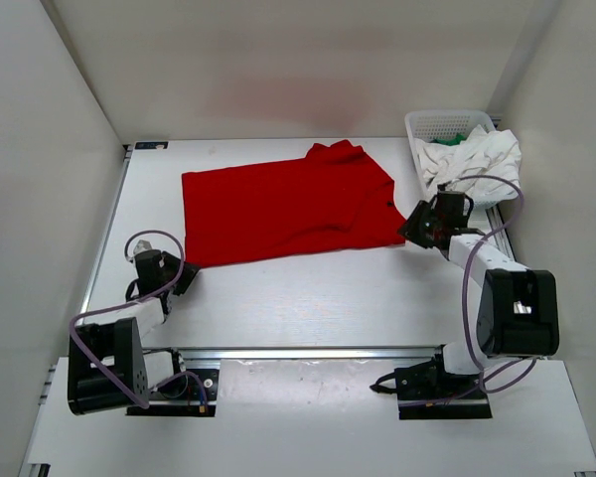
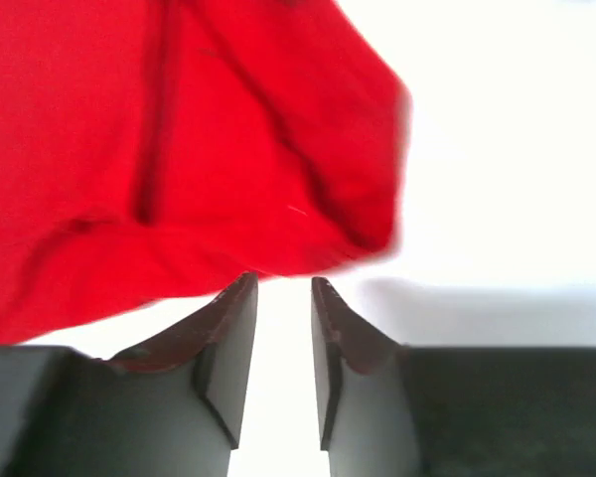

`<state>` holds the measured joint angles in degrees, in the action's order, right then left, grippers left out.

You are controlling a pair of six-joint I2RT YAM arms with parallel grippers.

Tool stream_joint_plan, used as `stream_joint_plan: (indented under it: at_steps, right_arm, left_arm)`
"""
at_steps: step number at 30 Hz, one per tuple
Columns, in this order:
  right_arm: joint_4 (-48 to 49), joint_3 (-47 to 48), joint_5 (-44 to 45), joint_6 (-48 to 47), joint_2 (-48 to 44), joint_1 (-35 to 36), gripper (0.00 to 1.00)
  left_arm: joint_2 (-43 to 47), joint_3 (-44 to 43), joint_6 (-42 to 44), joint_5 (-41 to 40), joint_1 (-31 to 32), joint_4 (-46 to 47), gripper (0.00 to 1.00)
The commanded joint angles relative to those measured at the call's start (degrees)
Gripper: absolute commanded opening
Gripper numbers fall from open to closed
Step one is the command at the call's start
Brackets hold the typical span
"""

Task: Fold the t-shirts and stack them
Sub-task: Fold the flattened tshirt in 1/3 of the way

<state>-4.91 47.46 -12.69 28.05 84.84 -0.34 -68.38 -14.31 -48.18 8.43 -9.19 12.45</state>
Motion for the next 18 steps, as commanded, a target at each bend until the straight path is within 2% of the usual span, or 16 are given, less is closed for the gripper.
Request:
stream_joint_plan:
  at_steps: [1,5,9,13,16,18]
  right_arm:
    - [3.68,-4.12,3.11,0.78,-1.61,-2.12,0.29]
    - [4.55,-5.45,2.5,0.78,0.15,-3.27,0.33]
    - [5.95,-2.56,-1.45,-0.19,5.94,-3.88,0.28]
    - [7.71,-1.59,-0.76,0.25,8.23,-3.09,0.28]
    - [8.24,-0.09,-1.11,0.33,10.17,-3.7,0.28]
    - [9.99,0.0,-1.54,0.51,11.05,-4.05,0.25]
  left_arm:
    - [-0.62,-0.98,-1.56,-0.25,0.58,2.93,0.4]
    - [-2.63,-1.43,-2.26,-1.39,1.37,3.9,0.32]
    - [-5.7,-2.39,-2.97,-1.22,2.59,5.57,0.2]
    - [-7.29,-3.27,-3.15,-1.39,2.25,5.92,0.06]
    - [-7.82,-3.8,-2.88,-1.22,2.07,6.18,0.0]
    - [-8.17,-4.5,-2.97,-1.4,2.33,6.27,0.0]
